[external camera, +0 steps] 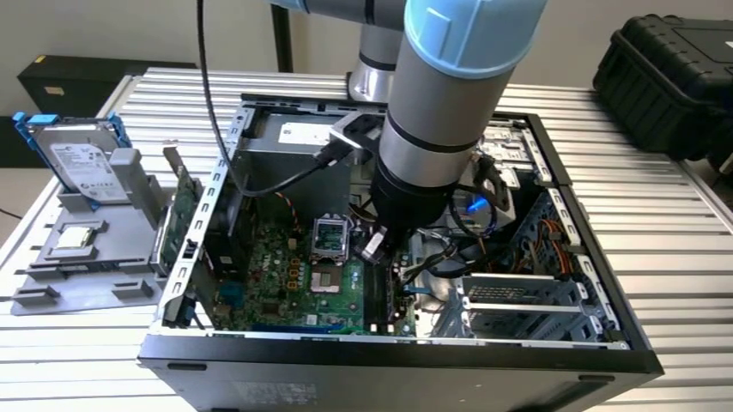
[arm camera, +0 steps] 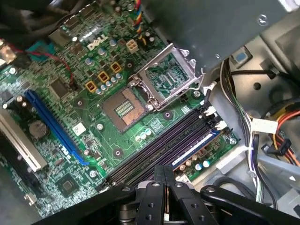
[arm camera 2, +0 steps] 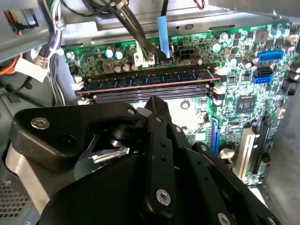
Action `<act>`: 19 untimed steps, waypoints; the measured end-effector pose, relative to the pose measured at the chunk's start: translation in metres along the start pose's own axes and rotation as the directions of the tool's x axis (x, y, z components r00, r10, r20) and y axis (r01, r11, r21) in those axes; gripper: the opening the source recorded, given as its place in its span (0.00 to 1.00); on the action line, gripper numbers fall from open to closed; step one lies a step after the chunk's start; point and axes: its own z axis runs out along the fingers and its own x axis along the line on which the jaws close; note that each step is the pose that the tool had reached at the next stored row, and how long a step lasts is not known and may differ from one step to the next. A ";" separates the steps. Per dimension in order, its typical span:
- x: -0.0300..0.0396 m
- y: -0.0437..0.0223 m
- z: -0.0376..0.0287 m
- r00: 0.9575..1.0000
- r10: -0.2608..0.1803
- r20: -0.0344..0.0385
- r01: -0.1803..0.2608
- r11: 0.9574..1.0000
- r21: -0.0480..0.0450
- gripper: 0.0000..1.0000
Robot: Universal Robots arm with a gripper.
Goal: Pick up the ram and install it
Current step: 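Press down the ram until it locks into place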
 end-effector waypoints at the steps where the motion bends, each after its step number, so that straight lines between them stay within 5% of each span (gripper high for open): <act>1: 0.0000 0.0000 0.0000 0.999 -0.034 -0.002 0.034 0.999 0.000 0.00; 7: -0.0001 -0.0001 0.0000 0.992 -0.125 -0.008 0.125 0.992 -0.003 0.00; 11: -0.0001 -0.0001 0.0000 0.981 -0.191 -0.012 0.191 0.982 -0.004 0.00; 15: -0.0001 -0.0001 0.0000 0.966 -0.259 -0.017 0.259 0.966 -0.006 0.00; 19: -0.0001 -0.0002 0.0000 0.944 -0.330 -0.020 0.329 0.944 -0.006 0.00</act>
